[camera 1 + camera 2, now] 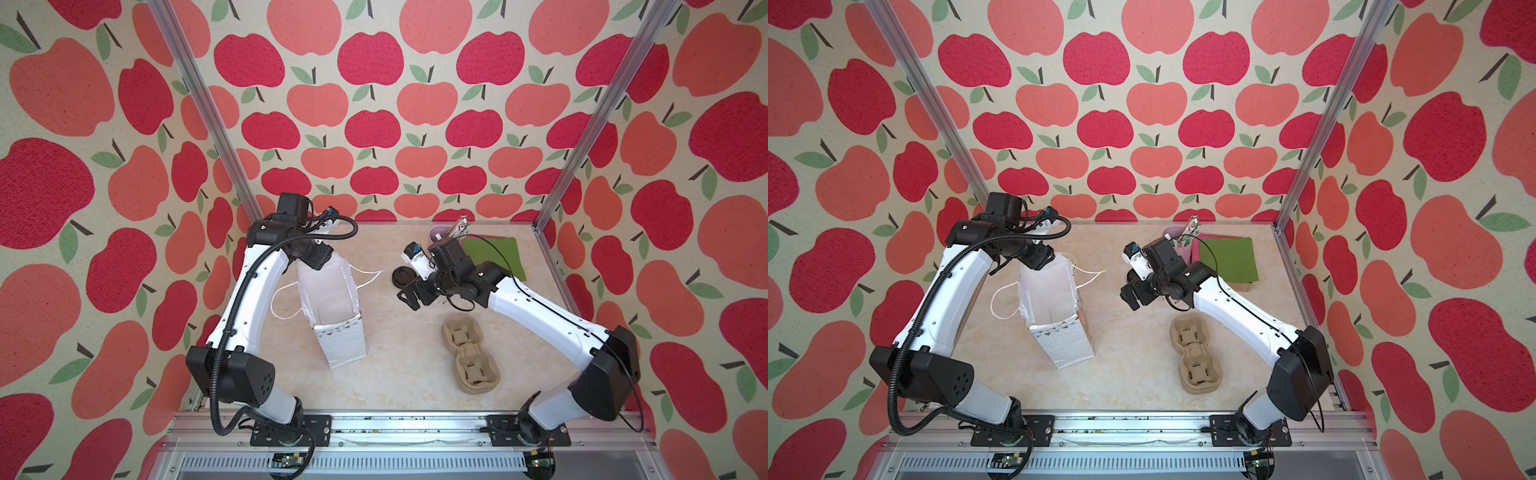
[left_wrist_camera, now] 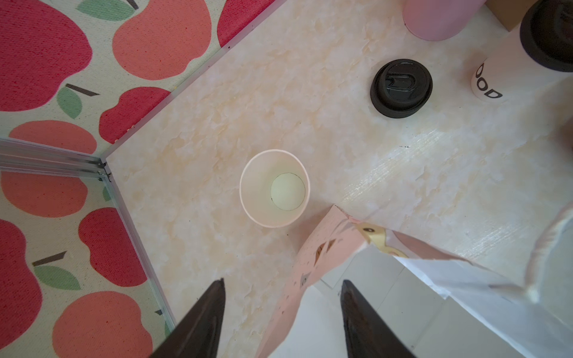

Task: Pack a coffee takeout order
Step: Rotate the takeout bag at the center of the table.

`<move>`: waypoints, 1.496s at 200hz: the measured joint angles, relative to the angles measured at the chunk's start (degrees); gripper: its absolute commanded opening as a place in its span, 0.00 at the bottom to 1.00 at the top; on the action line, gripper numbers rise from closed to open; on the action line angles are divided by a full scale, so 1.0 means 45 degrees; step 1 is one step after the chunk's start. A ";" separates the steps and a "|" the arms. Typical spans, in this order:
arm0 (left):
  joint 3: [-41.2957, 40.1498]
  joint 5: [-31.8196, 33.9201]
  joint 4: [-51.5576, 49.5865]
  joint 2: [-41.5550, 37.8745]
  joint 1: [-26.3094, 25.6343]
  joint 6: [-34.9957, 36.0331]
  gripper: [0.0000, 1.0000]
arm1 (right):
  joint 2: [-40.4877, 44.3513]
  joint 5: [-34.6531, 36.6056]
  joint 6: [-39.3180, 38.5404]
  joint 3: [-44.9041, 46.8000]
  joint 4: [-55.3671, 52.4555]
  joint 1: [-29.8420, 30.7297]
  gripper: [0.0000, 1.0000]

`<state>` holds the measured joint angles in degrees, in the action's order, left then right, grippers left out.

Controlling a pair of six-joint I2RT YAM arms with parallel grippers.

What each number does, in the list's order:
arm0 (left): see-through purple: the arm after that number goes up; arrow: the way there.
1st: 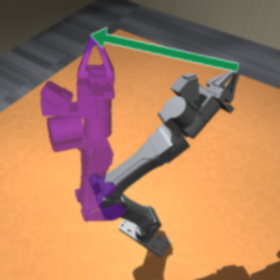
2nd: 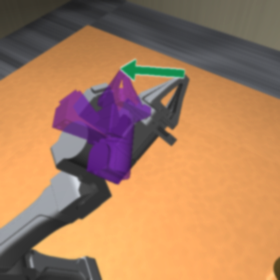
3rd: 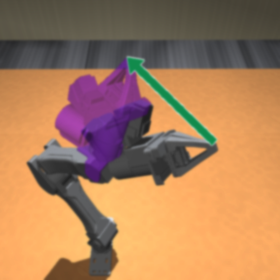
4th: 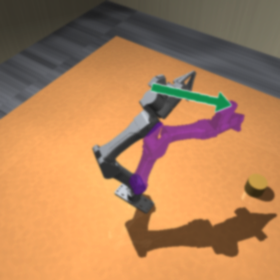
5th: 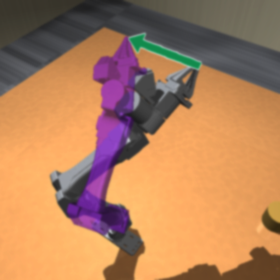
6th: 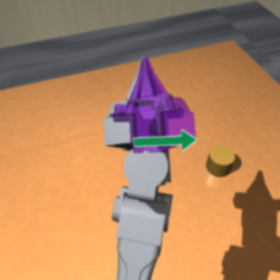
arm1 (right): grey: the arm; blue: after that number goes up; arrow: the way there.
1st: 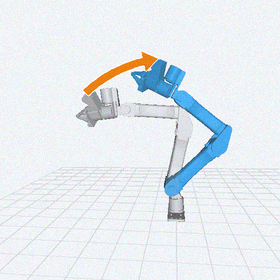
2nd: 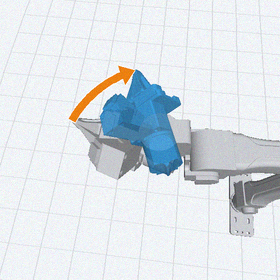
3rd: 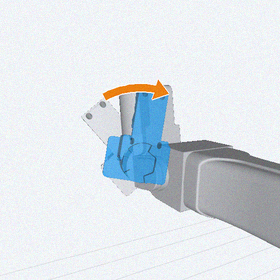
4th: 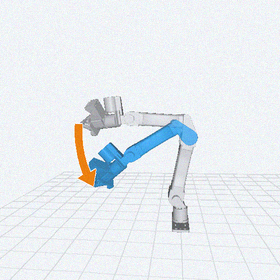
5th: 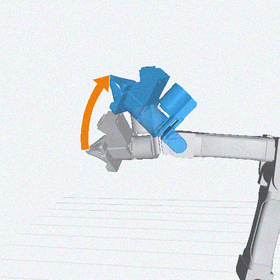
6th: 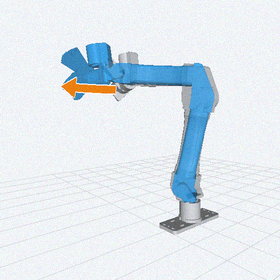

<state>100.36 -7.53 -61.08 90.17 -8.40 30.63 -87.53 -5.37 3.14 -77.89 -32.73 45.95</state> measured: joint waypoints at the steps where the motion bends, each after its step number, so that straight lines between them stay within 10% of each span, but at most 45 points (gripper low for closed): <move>1: 0.0019 0.0005 -0.0005 0.0029 0.0010 0.0005 0.61 | 0.0000 0.0000 0.0005 0.0015 0.0005 0.0000 0.99; 104: 0.0189 -0.0243 -0.0083 0.0714 0.0398 0.0092 0.00 | -0.0005 0.0005 0.0015 0.0364 -0.0005 0.0000 0.99; 299: 0.0340 -0.3351 -0.2516 -0.0112 0.0447 -0.4653 0.00 | 0.1399 0.0092 0.0010 0.1175 -0.0287 -0.1035 0.99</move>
<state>101.89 -22.61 -72.40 89.67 -6.39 9.69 -81.23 -4.95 3.18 -72.60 -34.02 41.30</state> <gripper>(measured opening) 0.044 0.993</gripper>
